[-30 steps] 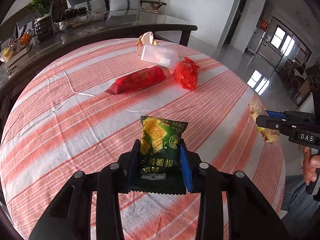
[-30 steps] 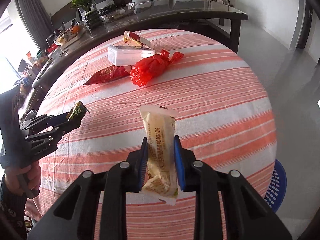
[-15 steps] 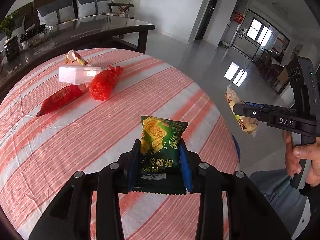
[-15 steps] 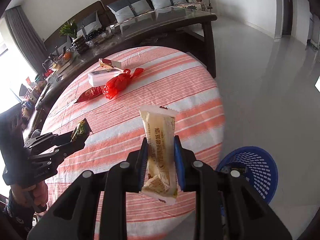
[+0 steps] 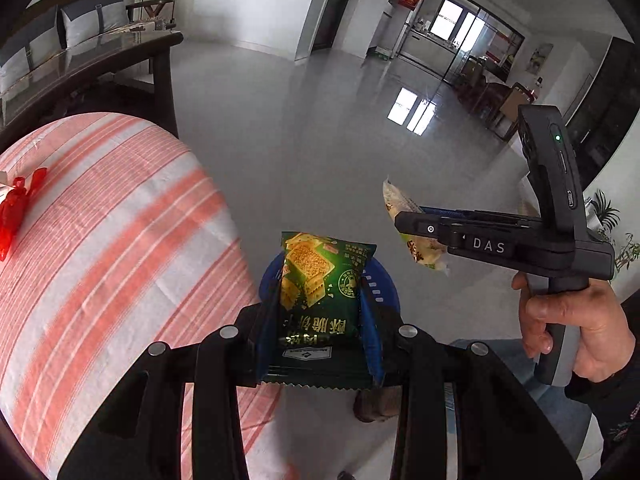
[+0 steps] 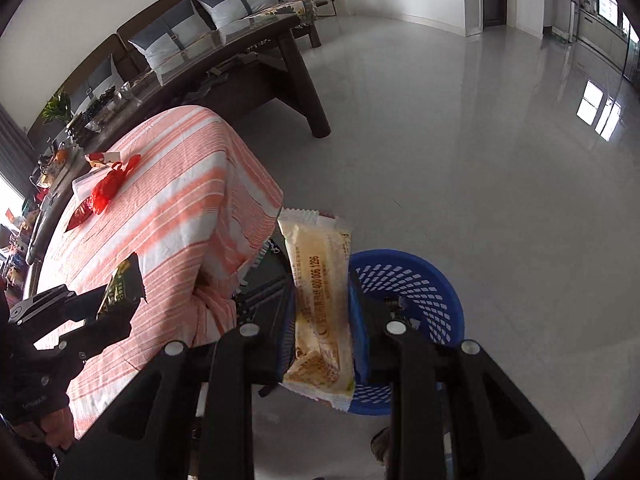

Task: Collect trash
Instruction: 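Carry cracker pack and bread bag to the blue basket and open both tools, then return both tools over the table toward the red packages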

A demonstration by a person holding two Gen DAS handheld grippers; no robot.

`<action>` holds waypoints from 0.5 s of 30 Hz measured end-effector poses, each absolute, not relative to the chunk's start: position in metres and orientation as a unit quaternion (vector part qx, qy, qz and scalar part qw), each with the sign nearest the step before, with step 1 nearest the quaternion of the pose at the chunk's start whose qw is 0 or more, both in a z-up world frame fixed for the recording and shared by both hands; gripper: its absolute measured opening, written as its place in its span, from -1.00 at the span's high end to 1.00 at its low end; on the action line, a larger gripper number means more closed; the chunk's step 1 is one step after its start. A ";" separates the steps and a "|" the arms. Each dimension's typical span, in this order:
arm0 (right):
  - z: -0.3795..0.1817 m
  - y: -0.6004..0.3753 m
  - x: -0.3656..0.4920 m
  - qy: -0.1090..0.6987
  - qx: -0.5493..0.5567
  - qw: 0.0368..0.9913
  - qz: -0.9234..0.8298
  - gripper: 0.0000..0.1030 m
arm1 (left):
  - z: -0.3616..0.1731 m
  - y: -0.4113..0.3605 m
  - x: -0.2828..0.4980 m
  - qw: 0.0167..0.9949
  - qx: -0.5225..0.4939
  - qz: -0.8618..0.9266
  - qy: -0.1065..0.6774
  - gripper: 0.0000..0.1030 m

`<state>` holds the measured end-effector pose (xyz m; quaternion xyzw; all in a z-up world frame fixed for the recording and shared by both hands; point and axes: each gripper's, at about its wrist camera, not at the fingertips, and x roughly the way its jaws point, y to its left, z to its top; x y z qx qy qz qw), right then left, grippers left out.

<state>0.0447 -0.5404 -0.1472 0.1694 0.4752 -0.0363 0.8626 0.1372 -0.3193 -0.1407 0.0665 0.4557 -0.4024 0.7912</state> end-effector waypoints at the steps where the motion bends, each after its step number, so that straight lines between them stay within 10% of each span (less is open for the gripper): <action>1: -0.151 -0.547 0.044 0.475 0.175 0.862 -0.040 0.53 | -0.146 -0.330 0.137 0.788 0.070 -0.405 0.458 0.28; 12: -0.186 -0.597 0.041 0.472 0.224 0.850 -0.066 0.53 | -0.206 -0.404 0.156 0.769 0.084 -0.414 0.480 0.22; 15: -0.193 -0.607 0.039 0.473 0.243 0.844 -0.075 0.05 | -0.225 -0.415 0.166 0.770 0.078 -0.414 0.479 -0.57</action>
